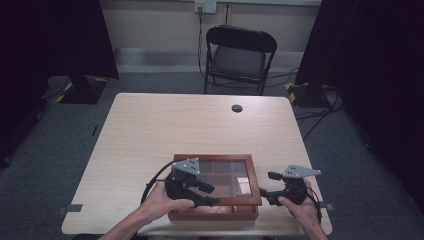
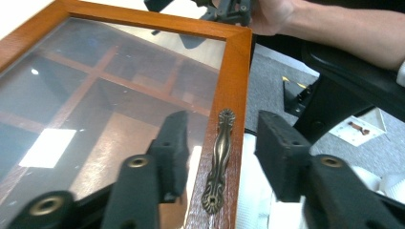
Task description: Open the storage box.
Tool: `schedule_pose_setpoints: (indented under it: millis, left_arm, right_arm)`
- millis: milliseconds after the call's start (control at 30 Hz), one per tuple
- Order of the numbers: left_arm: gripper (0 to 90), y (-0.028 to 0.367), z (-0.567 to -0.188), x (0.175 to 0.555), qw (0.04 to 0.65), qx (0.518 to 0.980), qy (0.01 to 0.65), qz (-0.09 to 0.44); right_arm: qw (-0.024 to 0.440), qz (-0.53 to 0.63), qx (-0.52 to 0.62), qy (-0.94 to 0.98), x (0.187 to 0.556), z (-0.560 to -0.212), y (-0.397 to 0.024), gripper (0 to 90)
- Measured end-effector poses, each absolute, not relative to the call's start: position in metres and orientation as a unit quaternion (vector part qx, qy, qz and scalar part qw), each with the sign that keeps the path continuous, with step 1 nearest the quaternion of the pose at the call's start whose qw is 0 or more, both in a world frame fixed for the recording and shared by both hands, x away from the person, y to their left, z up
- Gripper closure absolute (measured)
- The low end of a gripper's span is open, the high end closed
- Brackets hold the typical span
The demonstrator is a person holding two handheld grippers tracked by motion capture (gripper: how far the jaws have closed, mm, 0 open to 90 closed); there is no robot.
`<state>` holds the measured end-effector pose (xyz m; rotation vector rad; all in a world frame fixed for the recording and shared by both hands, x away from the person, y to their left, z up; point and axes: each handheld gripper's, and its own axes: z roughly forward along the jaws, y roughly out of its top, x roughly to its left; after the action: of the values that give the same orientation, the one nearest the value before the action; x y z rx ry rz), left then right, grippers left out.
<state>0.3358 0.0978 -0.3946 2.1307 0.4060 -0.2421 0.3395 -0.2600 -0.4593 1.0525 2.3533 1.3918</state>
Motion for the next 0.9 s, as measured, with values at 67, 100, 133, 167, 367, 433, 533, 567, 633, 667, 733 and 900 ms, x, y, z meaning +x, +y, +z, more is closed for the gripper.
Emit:
schedule_pose_setpoints:
  millis: [67,100,133,167,367,433,533,567,633,667,733,900]
  left_arm:
    - [45.1,0.106,-0.393,0.335,0.471,0.861,0.169,-0.093]
    - [43.9,0.11,-0.392,0.335,0.471,0.861,0.172,-0.087]
    - [42.4,0.11,-0.392,0.335,0.471,0.861,0.172,-0.087]
    - [40.7,0.114,-0.392,0.335,0.472,0.861,0.17,-0.084]
    - [37.4,0.126,-0.395,0.331,0.477,0.859,0.169,-0.079]
    - [35.0,0.131,-0.397,0.329,0.484,0.855,0.171,-0.072]
    - [31.6,0.135,-0.4,0.327,0.487,0.855,0.169,-0.063]
    - [30.7,0.135,-0.4,0.327,0.487,0.855,0.169,-0.063]
    - [28.9,0.138,-0.402,0.325,0.492,0.852,0.17,-0.052]
    - [28.9,0.138,-0.402,0.325,0.492,0.852,0.17,-0.052]
    - [28.8,0.14,-0.403,0.323,0.492,0.853,0.169,-0.045]
    - [28.0,0.15,-0.407,0.322,0.508,0.843,0.176,-0.031]
  right_arm:
    - [0.106,0.474,0.356,0.798,0.34,-0.459,-0.26,16.0]
    - [0.105,0.475,0.358,0.797,0.34,-0.459,-0.26,15.9]
    - [0.105,0.475,0.359,0.796,0.34,-0.459,-0.26,16.0]
    - [0.105,0.476,0.359,0.796,0.34,-0.458,-0.26,15.9]
    - [0.104,0.483,0.362,0.791,0.34,-0.457,-0.261,15.9]
    - [0.104,0.484,0.361,0.791,0.34,-0.457,-0.261,16.0]
    - [0.103,0.484,0.362,0.79,0.34,-0.457,-0.261,16.0]
    - [0.103,0.484,0.363,0.79,0.34,-0.456,-0.261,16.0]
    - [0.105,0.486,0.364,0.788,0.34,-0.455,-0.261,16.0]
    - [0.105,0.486,0.364,0.788,0.34,-0.455,-0.261,16.0]
    - [0.108,0.489,0.363,0.786,0.34,-0.454,-0.261,16.0]
    - [0.108,0.488,0.363,0.786,0.34,-0.454,-0.261,16.0]
